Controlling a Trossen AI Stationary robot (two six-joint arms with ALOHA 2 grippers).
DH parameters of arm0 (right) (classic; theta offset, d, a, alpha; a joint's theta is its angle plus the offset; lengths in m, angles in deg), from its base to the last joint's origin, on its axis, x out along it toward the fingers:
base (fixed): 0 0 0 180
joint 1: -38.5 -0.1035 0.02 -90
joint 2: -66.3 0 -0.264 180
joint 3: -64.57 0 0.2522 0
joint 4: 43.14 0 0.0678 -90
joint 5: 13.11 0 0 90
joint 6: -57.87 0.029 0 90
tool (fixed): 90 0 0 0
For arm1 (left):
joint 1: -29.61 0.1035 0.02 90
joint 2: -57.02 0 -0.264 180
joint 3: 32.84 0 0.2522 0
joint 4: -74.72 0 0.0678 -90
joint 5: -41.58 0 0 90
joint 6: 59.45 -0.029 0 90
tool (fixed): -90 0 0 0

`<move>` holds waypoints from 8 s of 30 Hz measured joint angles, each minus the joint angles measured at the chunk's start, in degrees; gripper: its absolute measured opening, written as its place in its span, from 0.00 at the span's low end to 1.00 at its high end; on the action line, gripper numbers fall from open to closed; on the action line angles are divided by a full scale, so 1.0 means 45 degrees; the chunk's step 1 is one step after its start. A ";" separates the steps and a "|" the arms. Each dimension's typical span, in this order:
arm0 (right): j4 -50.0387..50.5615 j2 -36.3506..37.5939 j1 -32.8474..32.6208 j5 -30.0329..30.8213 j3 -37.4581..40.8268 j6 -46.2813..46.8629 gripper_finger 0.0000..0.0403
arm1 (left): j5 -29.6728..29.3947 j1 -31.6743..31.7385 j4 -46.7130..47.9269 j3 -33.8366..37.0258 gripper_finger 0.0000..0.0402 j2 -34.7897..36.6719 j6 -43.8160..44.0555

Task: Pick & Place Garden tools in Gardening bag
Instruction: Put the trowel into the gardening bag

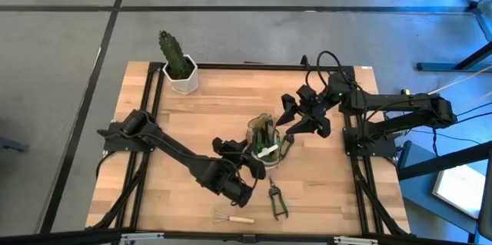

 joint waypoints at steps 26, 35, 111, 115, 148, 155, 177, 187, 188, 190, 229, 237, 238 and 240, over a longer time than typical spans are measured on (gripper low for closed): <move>0.0393 0.0005 0.0000 0.0000 0.0005 0.0000 0.56 | 0.0266 0.0417 -0.0761 0.0442 0.16 -0.0323 -0.0852; 0.0400 -0.0064 -0.0021 -0.1514 0.0005 0.0724 0.56 | 0.0310 0.0545 -0.1294 0.0252 0.16 -0.0195 -0.1115; 0.3779 -0.1350 -0.3614 1.0890 -0.2016 -0.1345 0.47 | 0.2325 0.1406 -0.4255 0.0053 0.16 0.1994 -0.5553; 0.3804 -0.1355 -0.3594 1.0991 -0.2011 -0.1345 0.47 | 0.2922 0.1660 -0.4928 0.0053 0.16 0.1994 -0.6212; 0.3468 -0.1821 -0.3575 1.1201 -0.2011 -0.2016 0.17 | 0.2678 0.1659 -0.4809 0.0053 0.16 0.1989 -0.6246; 0.3463 -0.1821 -0.3572 1.1120 -0.2011 -0.1992 0.17 | 0.2683 0.1659 -0.4733 0.0053 0.16 0.1985 -0.6226; 0.3638 -0.1821 -0.3564 1.0653 -0.2007 -0.1543 0.17 | 0.2975 0.1702 -0.4481 0.0053 0.31 0.1989 -0.6536; 0.3759 -0.1821 -0.3478 1.0439 -0.2008 -0.1530 0.17 | 0.3086 0.1586 -0.3838 0.0053 0.54 0.1989 -0.5626; 0.3782 -0.1821 -0.3417 1.0249 -0.2011 -0.1530 0.17 | 0.3087 0.1525 -0.3763 0.0054 0.54 0.2023 -0.5639; 0.3826 -0.1821 -0.3278 0.9960 -0.2011 -0.1525 0.17 | 0.3066 0.1371 -0.3429 0.0058 0.54 0.2185 -0.5570; -0.0120 -0.1851 0.0180 -0.4906 -0.2006 -0.0920 0.17 | 1.1189 0.3443 -1.2529 0.3082 0.46 0.4984 -1.0681; -0.1220 -0.1879 0.0180 -0.5596 -0.1972 -0.0660 0.17 | 1.2717 0.3553 -1.3827 0.3248 0.47 0.5113 -1.1464; -0.1526 -0.1923 0.0189 -0.5586 -0.1967 -0.0580 0.17 | 1.2780 0.3562 -1.3913 0.3233 0.48 0.5134 -1.1607; -0.1916 -0.2111 0.0301 -0.5554 -0.1957 -0.0188 0.17 | 1.2830 0.3594 -1.3793 0.3235 0.48 0.5181 -1.1885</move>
